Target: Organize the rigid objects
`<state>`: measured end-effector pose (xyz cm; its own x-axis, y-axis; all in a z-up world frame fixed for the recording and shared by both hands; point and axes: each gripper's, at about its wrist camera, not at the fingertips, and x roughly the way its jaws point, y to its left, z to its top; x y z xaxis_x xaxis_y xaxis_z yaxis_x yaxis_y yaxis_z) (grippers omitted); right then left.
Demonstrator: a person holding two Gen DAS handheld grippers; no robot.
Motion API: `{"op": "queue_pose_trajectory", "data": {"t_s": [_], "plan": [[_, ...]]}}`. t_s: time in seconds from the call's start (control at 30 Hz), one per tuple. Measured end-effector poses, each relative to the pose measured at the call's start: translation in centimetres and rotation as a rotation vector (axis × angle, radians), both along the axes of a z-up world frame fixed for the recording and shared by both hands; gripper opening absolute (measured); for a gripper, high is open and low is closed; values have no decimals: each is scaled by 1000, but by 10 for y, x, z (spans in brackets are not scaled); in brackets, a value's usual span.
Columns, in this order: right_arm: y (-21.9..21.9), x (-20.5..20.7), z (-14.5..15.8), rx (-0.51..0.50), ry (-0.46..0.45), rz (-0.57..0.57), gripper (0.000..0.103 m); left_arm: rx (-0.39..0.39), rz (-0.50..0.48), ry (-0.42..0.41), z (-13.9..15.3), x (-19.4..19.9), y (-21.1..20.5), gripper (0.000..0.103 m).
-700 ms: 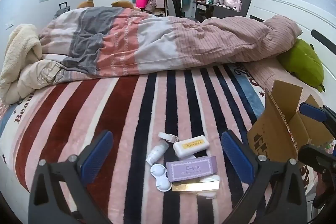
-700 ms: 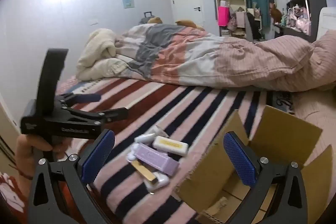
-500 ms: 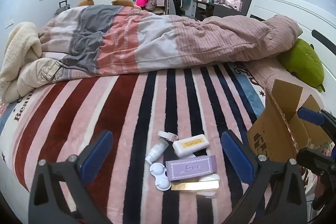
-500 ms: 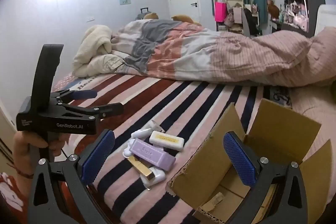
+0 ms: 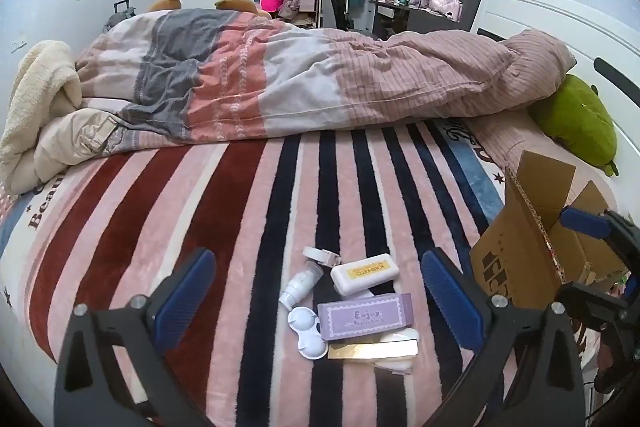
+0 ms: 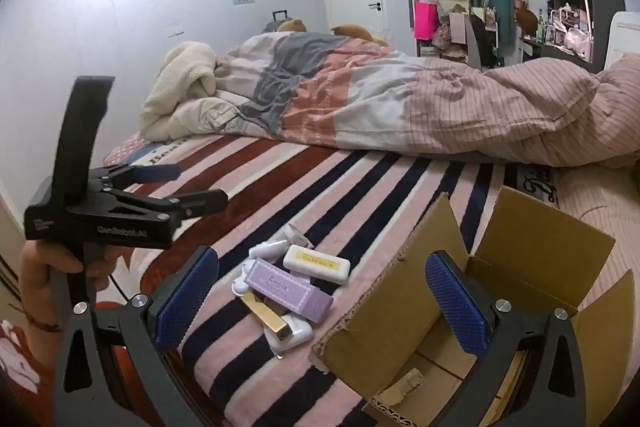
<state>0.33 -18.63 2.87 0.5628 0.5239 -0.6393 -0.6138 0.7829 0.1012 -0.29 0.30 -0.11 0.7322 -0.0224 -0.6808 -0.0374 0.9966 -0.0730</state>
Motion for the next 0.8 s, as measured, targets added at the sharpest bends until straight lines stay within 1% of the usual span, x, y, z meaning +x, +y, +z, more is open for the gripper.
{"op": "queue_pose_trajectory", "data": {"t_s": [0.1, 0.27, 0.43, 0.8], "plan": [[-4, 2, -2, 43, 32, 12, 103, 4, 3, 0, 0, -1, 1, 102], [-14, 9, -7, 49, 39, -18, 103, 2, 2, 3, 2, -5, 3, 102], [-18, 9, -6, 52, 24, -36, 103, 5, 1, 4, 2, -5, 4, 102], [-20, 5, -3, 76, 6, -38, 103, 6, 14, 0, 8, -16, 12, 102]]}}
